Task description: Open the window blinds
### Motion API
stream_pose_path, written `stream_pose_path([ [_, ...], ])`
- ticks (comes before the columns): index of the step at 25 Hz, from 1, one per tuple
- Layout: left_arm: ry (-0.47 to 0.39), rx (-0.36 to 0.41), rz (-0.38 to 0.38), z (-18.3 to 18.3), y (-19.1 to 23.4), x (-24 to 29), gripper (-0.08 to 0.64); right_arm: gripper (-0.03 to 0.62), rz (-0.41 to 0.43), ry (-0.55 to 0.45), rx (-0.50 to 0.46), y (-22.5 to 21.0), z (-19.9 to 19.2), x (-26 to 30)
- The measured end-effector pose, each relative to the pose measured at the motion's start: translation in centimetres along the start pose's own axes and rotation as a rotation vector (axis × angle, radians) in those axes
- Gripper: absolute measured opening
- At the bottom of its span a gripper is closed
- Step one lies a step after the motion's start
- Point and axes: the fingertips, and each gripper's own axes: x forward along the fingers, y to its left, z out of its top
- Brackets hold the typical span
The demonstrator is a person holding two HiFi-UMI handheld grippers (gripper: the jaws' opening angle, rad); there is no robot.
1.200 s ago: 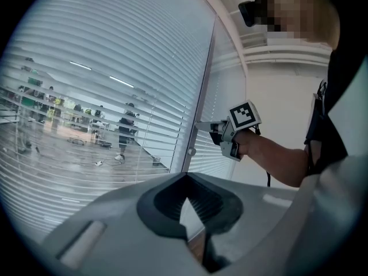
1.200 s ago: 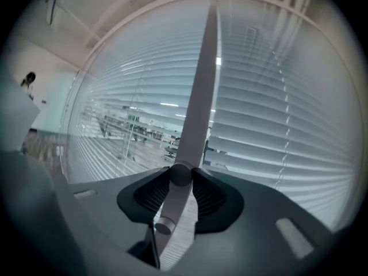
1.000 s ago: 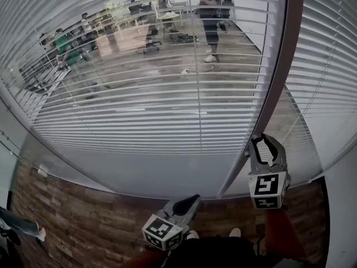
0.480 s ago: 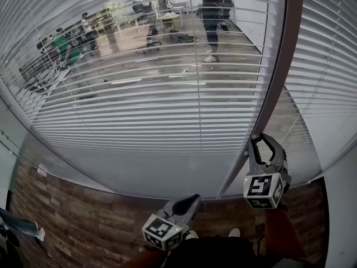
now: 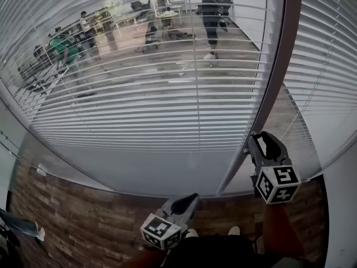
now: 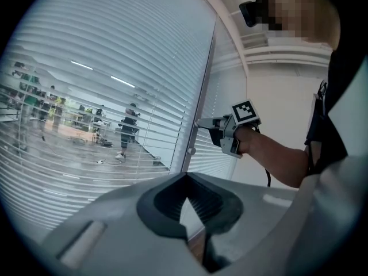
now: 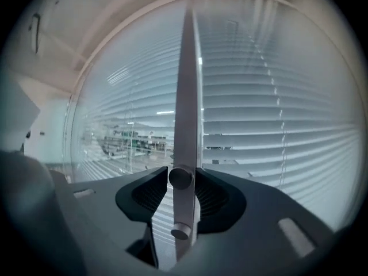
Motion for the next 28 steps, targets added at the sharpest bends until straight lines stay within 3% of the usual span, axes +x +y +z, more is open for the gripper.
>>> stream_pose_path([
  [3,0.003,-0.007,-0.004,-0.1,-0.2,0.0,0.002,0.198,-0.012,-0.008,0.085,-0.5,-0.1,0.1],
  [11,0.013,-0.009,0.0,0.0,0.1,-0.1,0.0,0.155,-0.056,-0.005,0.01,-0.1,-0.4,0.3],
  [22,0.003,0.006,-0.008,0.2,0.0,0.2,0.002,0.149,-0.109,0.039,-0.316,0.4,-0.1,0.4],
  [28,0.002,0.009,-0.005,-0.5,0.0,-1.1,0.002,0.149,-0.129,0.049,-0.367,1.7,-0.4,-0.5],
])
